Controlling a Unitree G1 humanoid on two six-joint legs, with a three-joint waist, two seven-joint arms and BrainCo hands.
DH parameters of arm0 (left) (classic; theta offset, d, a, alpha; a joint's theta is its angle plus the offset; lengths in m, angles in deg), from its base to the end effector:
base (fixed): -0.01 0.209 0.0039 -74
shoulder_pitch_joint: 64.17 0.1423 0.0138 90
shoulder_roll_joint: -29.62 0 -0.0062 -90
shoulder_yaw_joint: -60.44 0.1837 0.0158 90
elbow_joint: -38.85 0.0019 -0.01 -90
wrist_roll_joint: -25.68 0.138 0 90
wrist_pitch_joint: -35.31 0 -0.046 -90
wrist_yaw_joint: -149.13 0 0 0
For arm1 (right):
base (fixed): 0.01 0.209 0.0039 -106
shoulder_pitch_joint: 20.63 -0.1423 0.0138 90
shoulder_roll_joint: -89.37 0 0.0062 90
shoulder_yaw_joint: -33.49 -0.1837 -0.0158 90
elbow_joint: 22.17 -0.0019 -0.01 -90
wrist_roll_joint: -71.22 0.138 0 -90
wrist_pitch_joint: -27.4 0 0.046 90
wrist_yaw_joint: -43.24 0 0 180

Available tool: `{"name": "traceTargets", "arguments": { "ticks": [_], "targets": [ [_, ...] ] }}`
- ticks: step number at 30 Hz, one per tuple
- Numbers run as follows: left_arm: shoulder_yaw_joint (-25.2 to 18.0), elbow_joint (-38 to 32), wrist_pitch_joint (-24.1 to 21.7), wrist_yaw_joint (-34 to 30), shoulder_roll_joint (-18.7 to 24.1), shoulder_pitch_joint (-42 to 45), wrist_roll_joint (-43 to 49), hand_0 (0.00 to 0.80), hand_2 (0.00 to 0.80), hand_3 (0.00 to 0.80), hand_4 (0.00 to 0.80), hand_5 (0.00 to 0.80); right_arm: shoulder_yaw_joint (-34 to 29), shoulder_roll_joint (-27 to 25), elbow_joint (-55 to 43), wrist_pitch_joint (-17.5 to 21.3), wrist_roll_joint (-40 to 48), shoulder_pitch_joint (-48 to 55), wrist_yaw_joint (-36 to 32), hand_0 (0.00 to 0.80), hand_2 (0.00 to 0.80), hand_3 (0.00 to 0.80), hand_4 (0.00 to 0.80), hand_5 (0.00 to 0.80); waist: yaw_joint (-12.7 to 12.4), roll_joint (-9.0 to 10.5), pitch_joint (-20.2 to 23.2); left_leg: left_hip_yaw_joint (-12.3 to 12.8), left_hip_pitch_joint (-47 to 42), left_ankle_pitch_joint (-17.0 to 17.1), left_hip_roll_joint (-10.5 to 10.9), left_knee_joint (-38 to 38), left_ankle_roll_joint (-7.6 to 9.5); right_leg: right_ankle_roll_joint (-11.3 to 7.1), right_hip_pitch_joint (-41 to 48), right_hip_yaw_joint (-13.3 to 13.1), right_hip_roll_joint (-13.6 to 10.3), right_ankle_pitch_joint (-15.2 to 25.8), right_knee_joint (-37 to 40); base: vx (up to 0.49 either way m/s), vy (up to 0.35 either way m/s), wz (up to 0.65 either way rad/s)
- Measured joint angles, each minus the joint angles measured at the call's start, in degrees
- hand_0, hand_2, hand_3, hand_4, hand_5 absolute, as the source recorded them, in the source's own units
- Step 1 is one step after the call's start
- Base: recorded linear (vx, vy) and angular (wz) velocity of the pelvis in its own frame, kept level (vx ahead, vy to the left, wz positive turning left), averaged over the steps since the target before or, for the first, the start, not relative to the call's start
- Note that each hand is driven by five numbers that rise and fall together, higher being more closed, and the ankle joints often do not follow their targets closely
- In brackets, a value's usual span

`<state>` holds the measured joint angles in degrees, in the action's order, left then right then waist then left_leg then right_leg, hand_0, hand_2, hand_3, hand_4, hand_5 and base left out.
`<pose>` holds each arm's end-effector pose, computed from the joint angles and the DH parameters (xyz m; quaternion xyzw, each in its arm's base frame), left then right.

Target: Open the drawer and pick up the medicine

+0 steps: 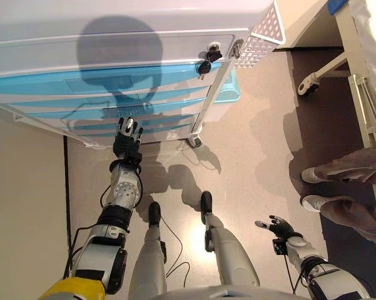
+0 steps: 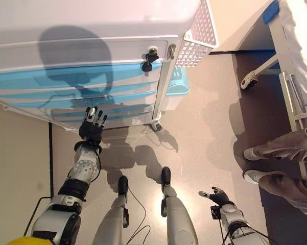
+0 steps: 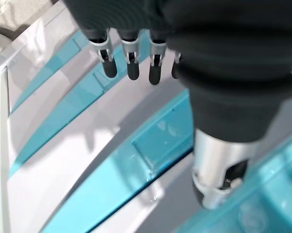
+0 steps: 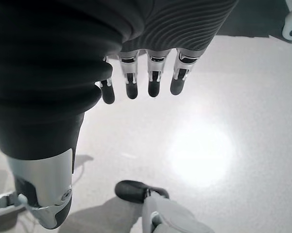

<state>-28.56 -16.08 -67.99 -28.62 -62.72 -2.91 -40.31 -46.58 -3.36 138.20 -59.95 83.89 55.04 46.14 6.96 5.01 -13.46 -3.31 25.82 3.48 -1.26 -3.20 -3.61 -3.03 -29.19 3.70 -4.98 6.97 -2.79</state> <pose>0.2941 0.1924 0.0648 -0.4287 -0.0426 0.0900 0.8979 0.1636 -0.2447 -0.0791 -0.1142 0.4438 -0.0898 0.8843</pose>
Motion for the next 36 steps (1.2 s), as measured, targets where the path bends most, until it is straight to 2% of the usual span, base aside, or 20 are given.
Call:
{"name": "traceTargets", "arguments": {
  "ticks": [14,28,36],
  "targets": [
    [0.0,-0.1,-0.2,0.0,1.8,-0.8,-0.4,0.000,0.000,0.000,0.000,0.000,0.0,-0.1,0.0,0.7,0.0,0.0,-0.6,0.000,0.000,0.000,0.000,0.000,0.1,1.72,-1.0,0.0,0.6,0.0,-0.1,0.0,-0.01,-0.12,-0.5,0.0,0.0,-0.1,0.1,0.000,0.000,0.00],
    [0.0,-0.1,-0.2,0.0,2.4,-1.0,-0.6,0.000,0.000,0.000,0.000,0.000,0.0,-0.1,0.0,0.8,0.0,0.0,-1.2,0.000,0.000,0.000,0.000,0.000,0.2,1.91,-1.1,0.0,0.8,0.0,-0.1,0.0,-0.01,-0.06,-0.7,0.0,0.1,0.0,0.1,0.000,0.000,0.00],
    [0.0,-0.1,-1.1,0.0,3.4,-1.7,-0.6,0.000,0.000,0.000,0.000,0.000,0.0,-0.1,-0.4,0.8,0.0,0.0,-1.2,0.000,0.000,0.000,0.000,0.000,0.1,3.07,-2.4,0.0,1.1,0.0,0.0,0.0,-0.01,0.11,-1.0,0.0,0.0,0.1,0.0,0.000,0.000,0.00]
  ]
}}
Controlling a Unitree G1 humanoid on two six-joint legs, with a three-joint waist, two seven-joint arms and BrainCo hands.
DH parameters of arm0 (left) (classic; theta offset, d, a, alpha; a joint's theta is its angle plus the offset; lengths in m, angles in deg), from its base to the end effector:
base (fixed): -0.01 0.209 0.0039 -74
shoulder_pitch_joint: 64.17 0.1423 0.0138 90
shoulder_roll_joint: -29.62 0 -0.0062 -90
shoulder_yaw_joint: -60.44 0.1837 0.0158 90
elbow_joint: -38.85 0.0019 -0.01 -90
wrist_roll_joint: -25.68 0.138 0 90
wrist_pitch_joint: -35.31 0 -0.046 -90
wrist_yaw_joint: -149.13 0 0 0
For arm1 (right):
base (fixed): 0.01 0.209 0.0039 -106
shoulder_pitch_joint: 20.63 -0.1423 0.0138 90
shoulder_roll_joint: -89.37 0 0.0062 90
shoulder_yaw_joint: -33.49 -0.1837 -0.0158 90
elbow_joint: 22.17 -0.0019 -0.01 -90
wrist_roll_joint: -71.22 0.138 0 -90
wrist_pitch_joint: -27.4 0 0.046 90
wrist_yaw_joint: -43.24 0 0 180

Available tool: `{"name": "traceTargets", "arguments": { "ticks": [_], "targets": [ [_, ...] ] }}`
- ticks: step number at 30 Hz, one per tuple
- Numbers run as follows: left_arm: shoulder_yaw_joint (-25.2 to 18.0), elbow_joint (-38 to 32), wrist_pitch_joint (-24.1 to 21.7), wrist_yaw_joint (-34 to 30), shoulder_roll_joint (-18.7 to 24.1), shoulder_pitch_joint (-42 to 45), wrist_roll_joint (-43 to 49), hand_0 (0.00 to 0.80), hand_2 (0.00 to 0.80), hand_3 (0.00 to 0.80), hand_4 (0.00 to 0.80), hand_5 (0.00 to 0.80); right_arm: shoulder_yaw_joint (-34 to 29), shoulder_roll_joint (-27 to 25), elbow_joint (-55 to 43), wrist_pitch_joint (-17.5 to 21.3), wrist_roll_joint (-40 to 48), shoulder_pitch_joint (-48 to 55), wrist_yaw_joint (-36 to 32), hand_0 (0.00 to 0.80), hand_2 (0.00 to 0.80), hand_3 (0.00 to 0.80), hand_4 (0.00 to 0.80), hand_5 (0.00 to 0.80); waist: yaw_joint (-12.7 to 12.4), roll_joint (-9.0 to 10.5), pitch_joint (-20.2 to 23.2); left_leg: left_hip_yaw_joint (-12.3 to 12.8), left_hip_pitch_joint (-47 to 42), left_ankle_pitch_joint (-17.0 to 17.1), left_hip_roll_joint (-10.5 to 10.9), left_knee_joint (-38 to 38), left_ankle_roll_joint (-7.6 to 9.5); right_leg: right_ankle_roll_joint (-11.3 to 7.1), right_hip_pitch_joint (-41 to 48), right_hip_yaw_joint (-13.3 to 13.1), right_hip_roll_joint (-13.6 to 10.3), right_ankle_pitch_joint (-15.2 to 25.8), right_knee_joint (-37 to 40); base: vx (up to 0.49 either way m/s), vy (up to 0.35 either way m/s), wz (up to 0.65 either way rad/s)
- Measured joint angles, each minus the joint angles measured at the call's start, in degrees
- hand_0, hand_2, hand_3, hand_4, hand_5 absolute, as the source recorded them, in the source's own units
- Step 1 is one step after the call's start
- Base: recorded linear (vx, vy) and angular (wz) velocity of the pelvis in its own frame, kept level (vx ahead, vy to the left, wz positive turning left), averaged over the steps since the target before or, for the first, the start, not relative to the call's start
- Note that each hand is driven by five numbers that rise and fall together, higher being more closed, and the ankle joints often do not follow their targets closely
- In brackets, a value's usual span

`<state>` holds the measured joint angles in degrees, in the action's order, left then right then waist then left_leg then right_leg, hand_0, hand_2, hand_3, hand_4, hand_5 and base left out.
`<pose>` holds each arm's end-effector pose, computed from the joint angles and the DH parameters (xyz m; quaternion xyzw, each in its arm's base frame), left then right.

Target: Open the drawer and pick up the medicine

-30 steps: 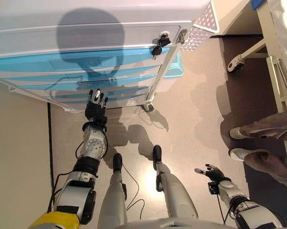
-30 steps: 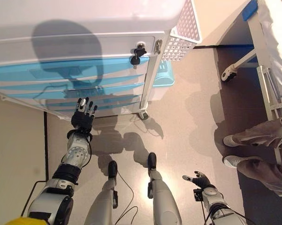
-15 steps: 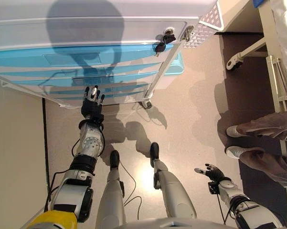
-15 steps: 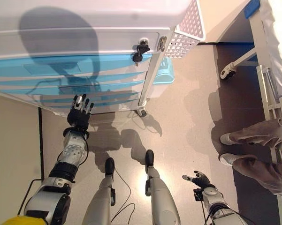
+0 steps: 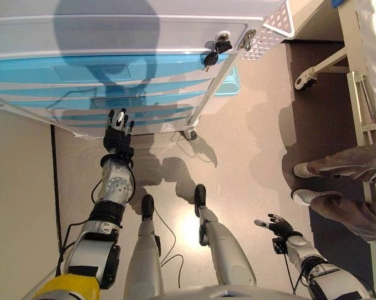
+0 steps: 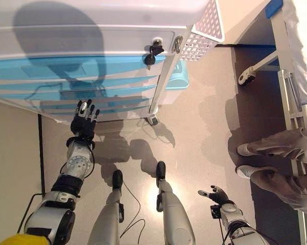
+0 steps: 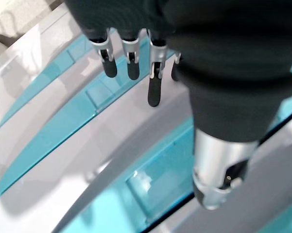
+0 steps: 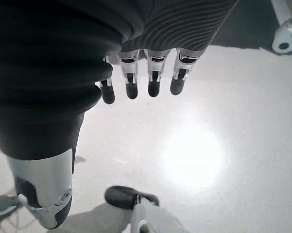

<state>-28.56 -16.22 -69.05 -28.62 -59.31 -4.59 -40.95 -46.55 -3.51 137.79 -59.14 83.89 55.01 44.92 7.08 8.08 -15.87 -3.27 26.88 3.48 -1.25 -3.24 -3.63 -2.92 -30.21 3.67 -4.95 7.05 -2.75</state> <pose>0.2991 0.2072 0.0794 -0.4111 -0.0746 0.0938 0.9037 0.1654 -0.2451 -0.0777 -0.1108 0.4354 -0.0793 0.8899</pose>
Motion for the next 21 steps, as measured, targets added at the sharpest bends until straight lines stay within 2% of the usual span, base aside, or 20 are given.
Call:
{"name": "traceTargets", "arguments": {
  "ticks": [21],
  "targets": [
    [0.0,0.2,-0.2,0.3,0.7,-0.8,0.1,0.000,0.000,0.000,0.000,0.000,0.0,0.0,-0.4,0.1,0.0,-0.2,0.0,0.000,0.000,0.000,0.000,0.000,-0.1,-0.02,-0.5,0.0,1.1,0.0,0.1,-0.4,-0.01,-0.01,-1.1,-0.1,-0.1,0.0,-0.3,0.000,0.000,0.00]
  ]
}}
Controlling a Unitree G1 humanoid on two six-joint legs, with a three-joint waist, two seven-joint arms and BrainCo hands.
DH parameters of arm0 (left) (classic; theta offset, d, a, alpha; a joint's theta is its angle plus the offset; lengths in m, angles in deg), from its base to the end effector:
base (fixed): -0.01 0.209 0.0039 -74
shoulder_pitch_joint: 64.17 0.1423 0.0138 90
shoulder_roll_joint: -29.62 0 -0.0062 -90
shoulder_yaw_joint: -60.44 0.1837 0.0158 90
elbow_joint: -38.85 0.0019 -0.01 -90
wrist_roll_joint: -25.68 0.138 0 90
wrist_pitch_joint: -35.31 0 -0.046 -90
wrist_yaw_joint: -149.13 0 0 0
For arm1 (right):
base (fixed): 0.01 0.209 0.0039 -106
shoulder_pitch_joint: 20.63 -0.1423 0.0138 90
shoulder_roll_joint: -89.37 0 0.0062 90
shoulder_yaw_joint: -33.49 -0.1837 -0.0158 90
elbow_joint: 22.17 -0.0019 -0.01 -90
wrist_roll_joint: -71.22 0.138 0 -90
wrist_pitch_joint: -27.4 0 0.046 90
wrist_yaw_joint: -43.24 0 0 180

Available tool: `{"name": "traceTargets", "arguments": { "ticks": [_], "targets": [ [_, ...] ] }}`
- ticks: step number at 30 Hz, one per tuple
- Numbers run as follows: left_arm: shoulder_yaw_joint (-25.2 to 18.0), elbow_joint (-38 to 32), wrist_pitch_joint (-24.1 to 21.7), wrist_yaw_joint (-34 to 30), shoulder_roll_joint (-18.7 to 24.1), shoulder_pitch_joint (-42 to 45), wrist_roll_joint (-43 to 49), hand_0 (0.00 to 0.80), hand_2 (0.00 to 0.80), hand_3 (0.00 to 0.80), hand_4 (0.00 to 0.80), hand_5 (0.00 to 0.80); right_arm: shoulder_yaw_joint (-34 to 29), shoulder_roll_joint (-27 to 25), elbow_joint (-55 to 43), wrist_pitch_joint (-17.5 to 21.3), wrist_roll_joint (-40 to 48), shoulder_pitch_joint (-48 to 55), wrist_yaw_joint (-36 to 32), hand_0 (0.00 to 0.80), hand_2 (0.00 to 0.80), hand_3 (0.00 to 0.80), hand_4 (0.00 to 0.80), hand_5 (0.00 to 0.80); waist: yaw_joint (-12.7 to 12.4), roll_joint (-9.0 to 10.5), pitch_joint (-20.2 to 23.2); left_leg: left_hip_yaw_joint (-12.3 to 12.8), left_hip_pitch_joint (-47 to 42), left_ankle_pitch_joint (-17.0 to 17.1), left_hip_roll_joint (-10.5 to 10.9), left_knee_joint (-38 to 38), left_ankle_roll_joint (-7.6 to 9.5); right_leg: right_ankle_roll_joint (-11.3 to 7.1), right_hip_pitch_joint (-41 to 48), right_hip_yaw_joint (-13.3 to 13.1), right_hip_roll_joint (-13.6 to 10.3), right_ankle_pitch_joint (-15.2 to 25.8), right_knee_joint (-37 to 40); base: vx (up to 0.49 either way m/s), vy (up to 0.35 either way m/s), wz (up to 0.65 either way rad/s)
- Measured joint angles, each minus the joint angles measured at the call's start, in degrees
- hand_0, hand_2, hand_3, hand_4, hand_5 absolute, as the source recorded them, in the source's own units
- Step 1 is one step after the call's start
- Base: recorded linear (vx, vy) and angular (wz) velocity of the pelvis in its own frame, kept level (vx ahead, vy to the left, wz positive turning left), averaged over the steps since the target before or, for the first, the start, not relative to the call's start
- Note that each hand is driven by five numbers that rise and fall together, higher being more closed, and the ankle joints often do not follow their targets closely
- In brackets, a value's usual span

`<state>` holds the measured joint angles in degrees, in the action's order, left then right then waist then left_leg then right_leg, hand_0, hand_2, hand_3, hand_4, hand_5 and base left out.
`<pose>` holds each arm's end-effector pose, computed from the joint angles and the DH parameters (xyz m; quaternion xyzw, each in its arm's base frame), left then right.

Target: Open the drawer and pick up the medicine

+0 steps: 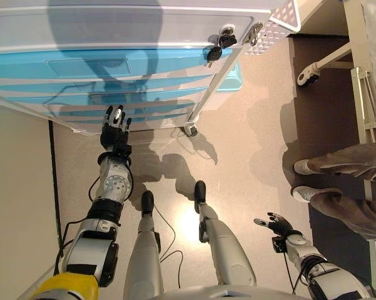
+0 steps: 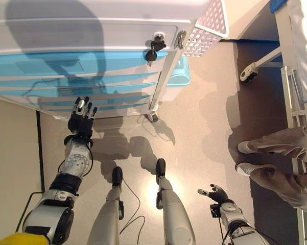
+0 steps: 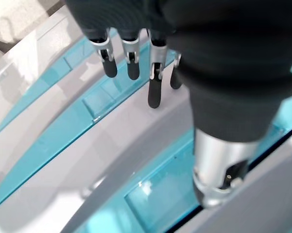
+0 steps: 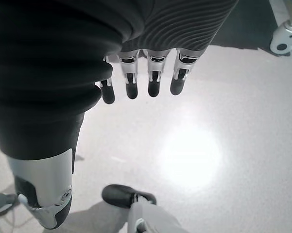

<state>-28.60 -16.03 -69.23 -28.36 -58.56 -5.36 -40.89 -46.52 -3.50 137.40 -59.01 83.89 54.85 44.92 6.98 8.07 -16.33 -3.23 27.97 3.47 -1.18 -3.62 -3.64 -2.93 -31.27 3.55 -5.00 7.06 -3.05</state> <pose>0.3013 0.2101 0.0841 -0.4062 -0.0818 0.0955 0.9051 0.1675 -0.2444 -0.0767 -0.1109 0.4303 -0.0778 0.8925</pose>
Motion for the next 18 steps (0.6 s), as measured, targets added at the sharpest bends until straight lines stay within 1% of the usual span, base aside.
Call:
{"name": "traceTargets", "arguments": {
  "ticks": [13,18],
  "targets": [
    [0.5,0.2,0.5,1.1,1.0,-1.3,0.1,0.000,0.000,0.000,0.000,0.000,0.0,-0.1,-1.0,0.0,0.0,0.0,0.0,0.000,0.000,0.000,0.000,0.000,0.0,-0.07,0.0,0.1,1.1,0.0,0.2,-1.3,0.00,0.08,-1.2,-0.4,-0.2,0.1,-1.2,0.000,0.000,0.00],
    [0.8,0.2,0.6,1.5,1.2,-2.0,0.1,0.000,0.000,0.000,0.000,0.000,0.1,-0.2,-1.0,0.0,0.0,0.0,-0.1,0.000,0.000,0.000,0.000,0.000,0.0,-0.19,0.4,0.2,2.3,0.0,0.3,-2.0,0.00,-0.15,-2.4,-0.6,-0.2,0.0,-1.8,0.000,0.000,0.00]
  ]
}}
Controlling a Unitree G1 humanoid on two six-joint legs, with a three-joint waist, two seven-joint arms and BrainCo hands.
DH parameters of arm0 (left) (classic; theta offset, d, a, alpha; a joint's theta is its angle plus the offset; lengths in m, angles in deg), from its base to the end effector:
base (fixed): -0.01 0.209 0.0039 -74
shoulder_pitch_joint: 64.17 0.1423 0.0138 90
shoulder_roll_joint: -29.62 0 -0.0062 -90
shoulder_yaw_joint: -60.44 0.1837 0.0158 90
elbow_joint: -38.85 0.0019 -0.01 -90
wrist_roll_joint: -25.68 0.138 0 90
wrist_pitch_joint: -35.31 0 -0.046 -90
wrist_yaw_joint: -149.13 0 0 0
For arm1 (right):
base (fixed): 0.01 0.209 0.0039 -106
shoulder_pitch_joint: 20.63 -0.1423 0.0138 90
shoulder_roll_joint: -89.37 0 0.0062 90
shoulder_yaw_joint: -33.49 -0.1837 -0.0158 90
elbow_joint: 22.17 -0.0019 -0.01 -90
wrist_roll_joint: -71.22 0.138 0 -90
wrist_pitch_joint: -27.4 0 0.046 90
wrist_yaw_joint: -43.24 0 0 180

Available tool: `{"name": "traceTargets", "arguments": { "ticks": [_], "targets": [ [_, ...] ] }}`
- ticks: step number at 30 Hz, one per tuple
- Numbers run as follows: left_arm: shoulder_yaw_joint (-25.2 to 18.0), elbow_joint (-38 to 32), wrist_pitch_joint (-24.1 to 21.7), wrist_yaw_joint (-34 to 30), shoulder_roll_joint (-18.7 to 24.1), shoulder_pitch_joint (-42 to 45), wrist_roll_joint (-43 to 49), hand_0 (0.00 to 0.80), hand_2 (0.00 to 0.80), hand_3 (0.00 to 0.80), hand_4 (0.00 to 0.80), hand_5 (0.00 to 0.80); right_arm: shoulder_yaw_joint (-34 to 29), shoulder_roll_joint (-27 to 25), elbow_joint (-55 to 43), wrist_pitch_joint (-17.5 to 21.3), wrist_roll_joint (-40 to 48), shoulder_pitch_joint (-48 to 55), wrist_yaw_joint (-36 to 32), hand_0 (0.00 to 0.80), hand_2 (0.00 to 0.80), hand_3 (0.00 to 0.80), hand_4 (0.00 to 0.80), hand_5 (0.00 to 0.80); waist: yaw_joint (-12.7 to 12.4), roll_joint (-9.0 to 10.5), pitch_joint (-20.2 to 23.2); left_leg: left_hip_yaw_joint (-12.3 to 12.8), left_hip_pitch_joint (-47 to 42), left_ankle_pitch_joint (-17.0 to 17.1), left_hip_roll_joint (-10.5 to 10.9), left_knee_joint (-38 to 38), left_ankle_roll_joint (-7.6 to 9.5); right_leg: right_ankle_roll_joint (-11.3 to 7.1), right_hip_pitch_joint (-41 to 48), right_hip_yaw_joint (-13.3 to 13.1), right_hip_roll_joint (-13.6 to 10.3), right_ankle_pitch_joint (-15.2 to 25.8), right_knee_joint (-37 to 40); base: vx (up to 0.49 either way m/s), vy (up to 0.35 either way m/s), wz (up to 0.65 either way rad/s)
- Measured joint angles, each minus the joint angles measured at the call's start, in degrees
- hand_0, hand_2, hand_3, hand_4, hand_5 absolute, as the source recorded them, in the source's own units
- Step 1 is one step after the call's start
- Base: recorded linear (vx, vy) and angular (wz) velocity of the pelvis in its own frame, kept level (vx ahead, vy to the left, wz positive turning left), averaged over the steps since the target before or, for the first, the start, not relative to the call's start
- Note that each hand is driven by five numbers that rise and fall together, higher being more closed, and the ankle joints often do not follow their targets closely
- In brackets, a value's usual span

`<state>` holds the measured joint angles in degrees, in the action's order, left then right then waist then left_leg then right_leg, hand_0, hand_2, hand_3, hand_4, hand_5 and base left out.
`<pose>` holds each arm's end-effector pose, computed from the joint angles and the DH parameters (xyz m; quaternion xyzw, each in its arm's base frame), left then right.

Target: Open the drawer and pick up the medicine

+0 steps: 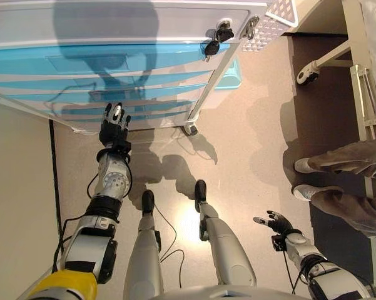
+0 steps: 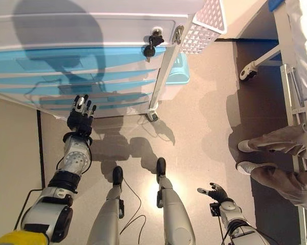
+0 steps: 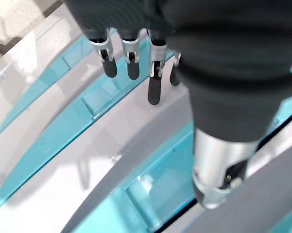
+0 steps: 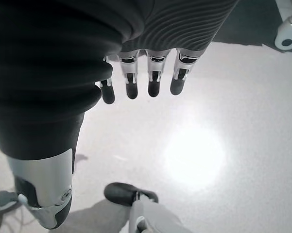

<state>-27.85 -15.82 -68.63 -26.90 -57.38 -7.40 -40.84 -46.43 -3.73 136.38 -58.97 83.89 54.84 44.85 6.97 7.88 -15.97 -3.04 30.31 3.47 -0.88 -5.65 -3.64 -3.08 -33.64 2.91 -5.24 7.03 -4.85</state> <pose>0.3073 0.2107 0.0949 -0.3978 -0.0851 0.0940 0.9087 0.1703 -0.2446 -0.0747 -0.1121 0.4223 -0.0753 0.8963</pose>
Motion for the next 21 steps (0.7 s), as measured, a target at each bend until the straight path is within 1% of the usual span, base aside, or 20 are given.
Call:
{"name": "traceTargets", "arguments": {
  "ticks": [2,12,21],
  "targets": [
    [0.0,0.0,0.0,0.0,0.0,-0.3,0.0,0.000,0.000,0.000,0.000,0.000,0.0,0.0,0.0,0.0,0.0,0.0,0.0,0.000,0.000,0.000,0.000,0.000,0.0,0.00,0.0,0.0,0.5,0.0,0.0,-0.3,0.00,0.22,-0.5,0.0,0.0,0.2,-0.5,0.000,0.000,0.00],
    [0.6,-0.3,0.0,0.0,0.0,-0.5,0.0,0.000,0.000,0.000,0.000,0.000,0.0,0.0,0.0,0.0,0.0,0.0,-0.3,0.000,0.000,0.000,0.000,0.000,0.0,-0.01,0.0,-0.1,0.6,0.0,0.1,-1.1,0.00,0.01,-0.6,-0.1,-0.2,0.0,-1.3,0.000,0.000,0.00],
    [1.7,-1.6,0.0,-0.1,-0.1,-0.5,-0.1,0.000,0.000,0.000,0.000,0.000,0.0,0.0,0.0,0.0,0.0,0.1,-0.8,0.000,0.000,0.000,0.000,0.000,-0.2,-0.05,0.5,-0.1,1.7,0.0,0.4,-1.5,0.05,0.22,-1.7,0.0,-0.4,0.3,-1.6,0.000,0.000,0.00]
  ]
}}
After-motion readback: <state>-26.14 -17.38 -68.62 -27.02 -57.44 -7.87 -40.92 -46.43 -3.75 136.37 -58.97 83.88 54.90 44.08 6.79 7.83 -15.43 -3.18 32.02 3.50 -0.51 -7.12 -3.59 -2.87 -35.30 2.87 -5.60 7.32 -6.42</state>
